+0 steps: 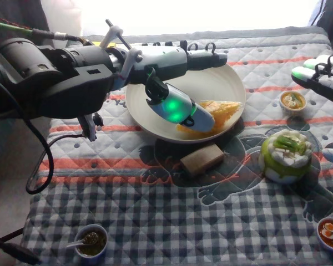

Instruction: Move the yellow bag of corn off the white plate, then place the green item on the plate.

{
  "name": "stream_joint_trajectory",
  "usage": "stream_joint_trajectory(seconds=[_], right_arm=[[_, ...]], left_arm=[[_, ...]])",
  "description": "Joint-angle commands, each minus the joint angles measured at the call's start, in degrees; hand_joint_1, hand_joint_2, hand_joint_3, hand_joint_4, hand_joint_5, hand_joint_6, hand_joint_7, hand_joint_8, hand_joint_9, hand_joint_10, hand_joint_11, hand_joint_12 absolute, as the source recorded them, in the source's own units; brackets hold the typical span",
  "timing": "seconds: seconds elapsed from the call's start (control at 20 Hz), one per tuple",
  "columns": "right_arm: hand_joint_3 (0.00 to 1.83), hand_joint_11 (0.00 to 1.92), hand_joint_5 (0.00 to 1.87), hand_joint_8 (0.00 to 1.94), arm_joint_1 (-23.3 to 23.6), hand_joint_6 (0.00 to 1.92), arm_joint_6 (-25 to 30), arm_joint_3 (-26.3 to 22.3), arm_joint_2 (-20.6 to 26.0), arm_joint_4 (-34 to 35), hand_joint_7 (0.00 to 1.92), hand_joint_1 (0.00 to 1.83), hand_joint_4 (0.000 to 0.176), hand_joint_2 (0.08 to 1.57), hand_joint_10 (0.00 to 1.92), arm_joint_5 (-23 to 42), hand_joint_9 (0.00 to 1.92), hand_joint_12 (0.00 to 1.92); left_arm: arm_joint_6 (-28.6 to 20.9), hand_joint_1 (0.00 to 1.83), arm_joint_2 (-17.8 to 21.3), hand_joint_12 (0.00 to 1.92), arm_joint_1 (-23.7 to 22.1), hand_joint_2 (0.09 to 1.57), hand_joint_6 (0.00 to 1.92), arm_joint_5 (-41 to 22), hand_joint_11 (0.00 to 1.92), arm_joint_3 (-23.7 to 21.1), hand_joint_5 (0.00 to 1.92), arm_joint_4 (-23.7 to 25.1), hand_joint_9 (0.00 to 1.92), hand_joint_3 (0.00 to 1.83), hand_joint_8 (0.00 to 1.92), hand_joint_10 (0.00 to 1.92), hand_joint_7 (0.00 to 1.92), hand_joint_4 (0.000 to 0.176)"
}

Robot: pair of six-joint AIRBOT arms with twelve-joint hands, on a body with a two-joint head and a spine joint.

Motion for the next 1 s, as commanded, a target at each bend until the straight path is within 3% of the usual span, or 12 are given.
stream_joint_trajectory(seconds=[0.0, 0.1, 0.15, 0.2, 0.25, 0.3, 0.35, 0.4, 0.45, 0.5, 0.8, 0.95], right_arm=[[0.0, 0.0, 0.0, 0.0, 0.4, 0.0, 0.15, 0.17, -0.05, 0.14, 0.0, 0.51, 0.002, 1.29, 0.0, 7.03, 0.02, 0.88], [0.0, 0.0, 0.0, 0.0, 0.33, 0.0, 0.15, 0.19, -0.09, 0.29, 0.0, 0.5, 0.0, 1.3, 0.0, 7.04, 0.02, 0.83], [0.0, 0.0, 0.0, 0.0, 0.32, 0.0, 0.15, 0.22, -0.09, 0.35, 0.0, 0.51, 0.0, 1.3, 0.0, 7.05, 0.02, 0.79], [0.0, 0.0, 0.0, 0.0, 0.32, 0.0, 0.15, 0.25, -0.09, 0.35, 0.0, 0.52, 0.001, 1.29, 0.0, 7.05, 0.02, 0.83], [0.0, 0.0, 0.0, 0.0, 0.32, 0.0, 0.15, 0.28, -0.09, 0.35, 0.0, 0.5, 0.012, 1.29, 0.01, 7.05, 0.03, 0.88], [0.0, 0.0, 0.0, 0.0, 0.32, 0.0, 0.15, 0.3, -0.09, 0.37, 0.0, 0.5, 0.0, 1.29, 0.0, 7.06, 0.02, 0.85], [0.0, 0.0, 0.0, 0.0, 0.32, 0.0, 0.15, 0.29, -0.09, 0.42, 0.0, 0.49, 0.0, 1.3, 0.01, 7.06, 0.04, 0.88], [0.0, 0.0, 0.0, 0.0, 0.3, 0.0, 0.15, 0.28, -0.09, 0.44, 0.0, 0.49, 0.0, 1.3, 0.01, 7.06, 0.04, 0.88], [0.0, 0.0, 0.0, 0.0, 0.28, 0.0, 0.15, 0.28, -0.09, 0.46, 0.0, 0.49, 0.0, 1.3, 0.01, 7.06, 0.03, 0.89], [0.0, 0.0, 0.0, 0.0, 0.24, 0.0, 0.15, 0.28, -0.09, 0.49, 0.0, 0.48, 0.0, 1.3, 0.01, 7.06, 0.01, 0.83], [0.0, 0.0, 0.0, 0.0, 0.18, 0.0, 0.17, 0.27, -0.09, 0.52, 0.0, 0.5, 0.0, 1.31, 0.0, 7.06, 0.02, 0.84], [0.0, 0.0, 0.0, 0.0, 0.18, 0.0, 0.21, 0.24, -0.09, 0.59, 0.0, 0.53, 0.0, 1.31, 0.0, 7.06, 0.02, 0.71]], left_arm=[[-0.01, 0.75, -0.65, 0.64, -0.02, 1.05, 0.01, -5.41, 0.0, 0.39, 0.09, -0.18, 0.12, 0.0, 0.01, 0.04, 0.12, 0.134], [-0.12, 0.81, -2.23, 1.44, 0.25, 1.06, 0.02, -4.66, 0.0, 2.14, 0.18, -0.26, 0.33, 0.0, 0.02, 0.16, 0.3, 0.116], [-0.17, 0.91, -2.97, 1.66, 0.4, 1.09, 0.02, -4.12, 0.0, 3.05, 0.32, -0.44, 0.28, 0.0, 0.06, 0.62, 0.46, 0.069], [-0.19, 0.99, -3.62, 1.79, 0.63, 1.11, 0.49, -3.72, 0.0, 3.89, 0.42, -0.83, 0.24, 0.0, 0.67, 1.17, 0.42, 0.008], [-0.19, 1.01, -4.07, 1.9, 0.88, 1.11, 1.06, -3.52, 0.08, 4.53, 0.38, -1.44, 0.25, 0.0, 1.12, 1.46, 0.35, 0.0], [-0.19, 1.1, -4.18, 1.92, 0.99, 1.14, 1.24, -3.49, 0.62, 4.75, 0.73, -1.51, 0.58, 0.06, 1.57, 1.79, 0.56, 0.0], [-0.21, 1.17, -4.2, 1.92, 1.02, 1.1, 1.78, -3.51, 1.01, 4.85, 0.64, -1.53, 0.89, 0.03, 1.85, 1.9, 0.73, 0.0], [-0.23, 1.21, -4.18, 1.92, 0.99, 1.11, 1.89, -3.57, 1.16, 4.95, 0.62, -1.66, 1.01, 0.03, 1.91, 1.92, 0.81, 0.0], [-0.26, 1.11, -4.07, 1.92, 0.96, 1.06, 1.58, -3.88, 1.35, 4.96, 0.71, -1.78, 1.21, 0.36, 1.92, 1.92, 1.0, 0.0], [-0.26, 1.28, -3.8, 1.92, 0.84, 1.0, 1.85, -4.38, 1.46, 5.0, 0.86, -2.52, 1.32, 0.27, 1.92, 1.92, 1.14, 0.0], [-0.31, 1.42, 0.35, 1.92, -1.76, 1.1, 1.92, -8.16, 1.57, 2.33, 1.05, -2.98, 1.42, 0.13, 1.92, 1.92, 1.27, 0.0], [-0.1, 1.44, 4.04, 1.92, -2.43, 0.93, 1.92, -10.75, 1.58, -1.41, 1.14, -2.94, 1.46, 0.48, 1.92, 1.92, 1.34, 0.0]])
